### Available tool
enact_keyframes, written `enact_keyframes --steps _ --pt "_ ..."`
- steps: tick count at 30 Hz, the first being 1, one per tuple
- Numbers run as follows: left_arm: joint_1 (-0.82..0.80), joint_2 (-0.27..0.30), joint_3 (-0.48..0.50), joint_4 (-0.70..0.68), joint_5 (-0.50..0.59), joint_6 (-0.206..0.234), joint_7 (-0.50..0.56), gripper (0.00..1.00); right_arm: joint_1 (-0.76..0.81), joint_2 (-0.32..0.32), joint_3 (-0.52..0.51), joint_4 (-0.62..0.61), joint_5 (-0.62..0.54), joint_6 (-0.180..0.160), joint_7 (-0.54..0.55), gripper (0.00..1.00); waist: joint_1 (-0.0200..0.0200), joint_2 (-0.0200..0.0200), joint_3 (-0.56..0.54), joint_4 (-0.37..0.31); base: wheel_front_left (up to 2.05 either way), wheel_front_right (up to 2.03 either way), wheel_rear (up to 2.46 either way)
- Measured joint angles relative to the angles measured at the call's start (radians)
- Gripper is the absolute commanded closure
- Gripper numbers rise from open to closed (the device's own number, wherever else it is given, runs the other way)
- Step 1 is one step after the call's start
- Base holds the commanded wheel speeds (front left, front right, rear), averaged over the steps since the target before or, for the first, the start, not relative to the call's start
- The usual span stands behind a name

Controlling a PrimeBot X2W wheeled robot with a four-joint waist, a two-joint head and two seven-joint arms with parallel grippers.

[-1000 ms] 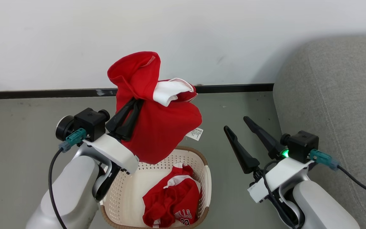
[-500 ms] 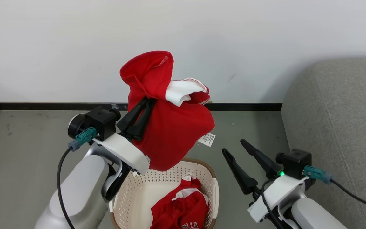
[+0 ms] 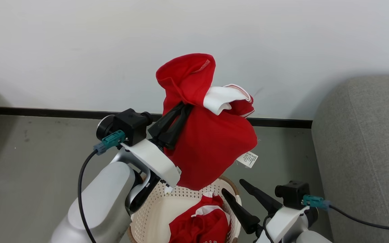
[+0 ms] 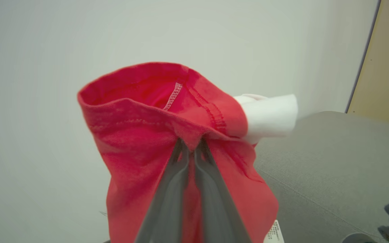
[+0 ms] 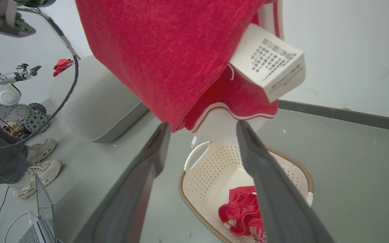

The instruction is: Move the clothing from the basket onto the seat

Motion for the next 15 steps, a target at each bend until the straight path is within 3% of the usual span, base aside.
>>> enact_keyframes --steps 15 --pt "-0.003 -0.027 -0.036 -0.067 -0.075 0.000 0.046 1.00 -0.095 0.026 0.053 0.064 0.128 0.000 0.000 0.00 0.0000 0.0000 0.001 0.058 0.00 0.00 0.00"
